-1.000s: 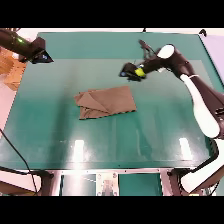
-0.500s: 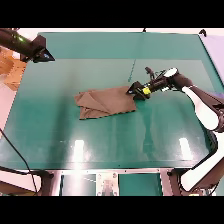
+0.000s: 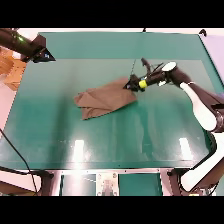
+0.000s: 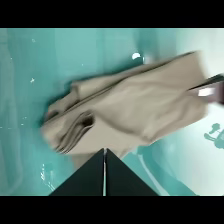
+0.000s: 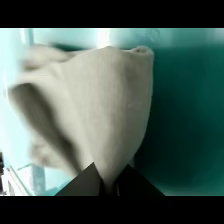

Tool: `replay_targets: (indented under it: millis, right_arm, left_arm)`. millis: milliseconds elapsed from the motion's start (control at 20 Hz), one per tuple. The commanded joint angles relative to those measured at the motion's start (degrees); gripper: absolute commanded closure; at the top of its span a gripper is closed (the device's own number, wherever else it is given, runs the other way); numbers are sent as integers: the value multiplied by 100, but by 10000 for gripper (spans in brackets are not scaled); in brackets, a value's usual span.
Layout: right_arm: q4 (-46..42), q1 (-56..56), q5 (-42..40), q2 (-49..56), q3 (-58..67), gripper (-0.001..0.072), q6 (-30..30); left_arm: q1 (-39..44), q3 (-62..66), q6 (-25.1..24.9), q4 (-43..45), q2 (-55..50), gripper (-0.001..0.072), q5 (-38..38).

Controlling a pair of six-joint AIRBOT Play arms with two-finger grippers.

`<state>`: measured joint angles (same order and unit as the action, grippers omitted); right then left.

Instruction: Fold the shirts.

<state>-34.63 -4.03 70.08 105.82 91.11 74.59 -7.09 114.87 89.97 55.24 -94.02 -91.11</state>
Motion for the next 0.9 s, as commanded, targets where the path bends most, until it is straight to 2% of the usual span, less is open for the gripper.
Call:
replay_targets:
  millis: [0, 250, 600, 850]
  right_arm:
    - [118, 391, 105, -494, 1027, 695, 227]
    - [-160, 1963, 546, -789, 2833, 696, 1064]
    - [-236, 4656, 597, -890, 2695, 696, 1307]
    - [-247, 6039, 651, -894, 2691, 696, 1305]
  left_arm:
    - [2, -2, 2, 2, 2, 685, -13]
    - [2, -2, 0, 2, 2, 685, -46]
    - [2, -2, 0, 2, 2, 685, -46]
    - [4, -2, 2, 2, 2, 685, -42]
